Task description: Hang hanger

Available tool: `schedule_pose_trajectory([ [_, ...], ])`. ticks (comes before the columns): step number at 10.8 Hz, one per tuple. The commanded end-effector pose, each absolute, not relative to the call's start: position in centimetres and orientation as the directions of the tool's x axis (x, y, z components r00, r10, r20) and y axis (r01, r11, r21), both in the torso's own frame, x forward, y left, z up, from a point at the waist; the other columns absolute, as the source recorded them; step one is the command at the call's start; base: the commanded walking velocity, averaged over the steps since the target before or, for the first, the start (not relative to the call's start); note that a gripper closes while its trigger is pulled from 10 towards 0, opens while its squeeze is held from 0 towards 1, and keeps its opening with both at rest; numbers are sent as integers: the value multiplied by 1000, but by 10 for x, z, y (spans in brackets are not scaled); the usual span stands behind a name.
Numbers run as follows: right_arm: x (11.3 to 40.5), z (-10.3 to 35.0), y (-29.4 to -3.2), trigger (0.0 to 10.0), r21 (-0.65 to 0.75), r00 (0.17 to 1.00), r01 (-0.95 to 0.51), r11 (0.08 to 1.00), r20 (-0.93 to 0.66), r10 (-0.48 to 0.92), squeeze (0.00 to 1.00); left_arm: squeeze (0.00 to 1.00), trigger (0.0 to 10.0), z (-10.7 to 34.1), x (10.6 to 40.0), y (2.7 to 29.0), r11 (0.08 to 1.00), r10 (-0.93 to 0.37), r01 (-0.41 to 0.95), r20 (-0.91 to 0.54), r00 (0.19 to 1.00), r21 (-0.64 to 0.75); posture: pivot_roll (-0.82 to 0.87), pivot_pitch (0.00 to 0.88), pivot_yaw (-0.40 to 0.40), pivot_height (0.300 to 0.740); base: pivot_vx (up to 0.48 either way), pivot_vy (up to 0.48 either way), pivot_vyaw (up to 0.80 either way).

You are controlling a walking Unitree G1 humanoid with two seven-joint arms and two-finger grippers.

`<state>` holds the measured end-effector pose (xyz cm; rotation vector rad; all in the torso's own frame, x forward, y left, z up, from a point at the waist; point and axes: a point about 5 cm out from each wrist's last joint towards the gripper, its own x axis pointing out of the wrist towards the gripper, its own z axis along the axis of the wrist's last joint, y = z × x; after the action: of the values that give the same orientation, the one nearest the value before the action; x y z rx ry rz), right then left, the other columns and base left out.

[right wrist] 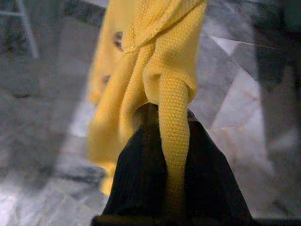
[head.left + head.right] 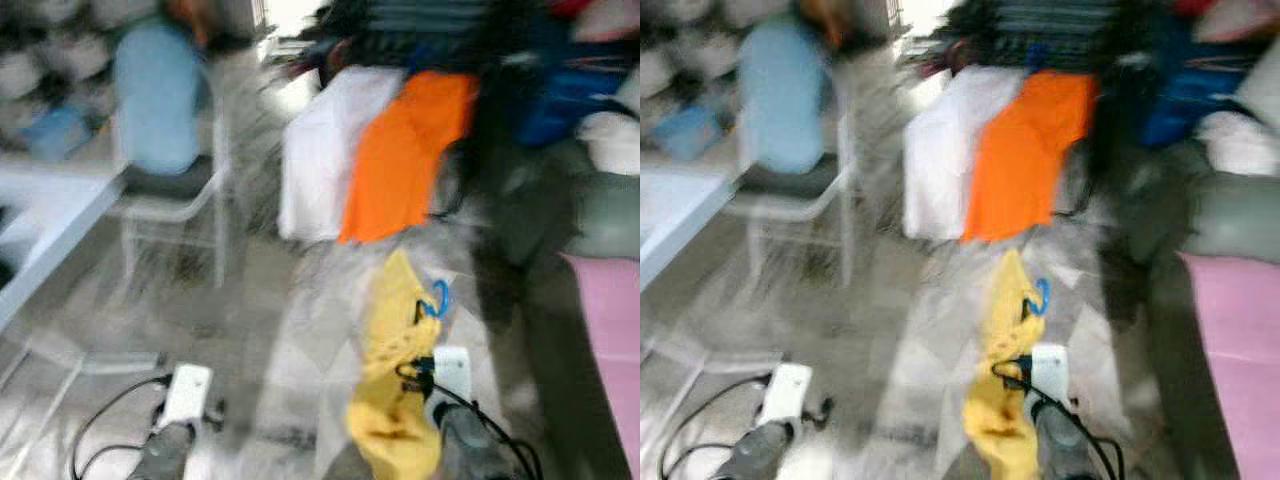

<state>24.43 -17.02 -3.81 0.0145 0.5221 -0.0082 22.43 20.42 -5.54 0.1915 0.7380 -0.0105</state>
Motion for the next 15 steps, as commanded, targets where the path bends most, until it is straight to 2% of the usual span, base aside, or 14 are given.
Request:
schedule_pose_trajectory([
  [1,246,-34,-182,10000,-11,879,34,999,-476,-35,0,0,10000,-59,222,195,984,29,102,-687,726,149,-82,16,13,740,0,420,0],
  [8,239,-41,-188,10000,-26,851,37,999,-523,-45,0,0,10000,-66,213,193,980,46,111,-729,683,166,-67,18,-13,740,0,41,0],
  [10,236,-46,-187,10000,-40,816,-5,999,-578,-19,0,0,10000,-67,212,193,980,60,101,-738,672,171,-21,19,-49,740,0,0,0],
  [11,237,-48,-180,10000,-49,791,-71,996,-611,26,0,0,10000,-67,212,196,981,69,93,-750,658,172,15,19,-73,740,0,0,0],
  [13,232,-55,-169,10000,-43,738,-131,991,-672,68,0,0,10000,-68,210,201,980,104,65,-769,631,186,28,17,-67,740,0,0,0],
  [15,229,-59,-167,10000,-55,705,-128,990,-707,52,0,0,10000,-66,213,203,974,83,115,-775,626,197,44,3,-60,740,0,0,0],
])
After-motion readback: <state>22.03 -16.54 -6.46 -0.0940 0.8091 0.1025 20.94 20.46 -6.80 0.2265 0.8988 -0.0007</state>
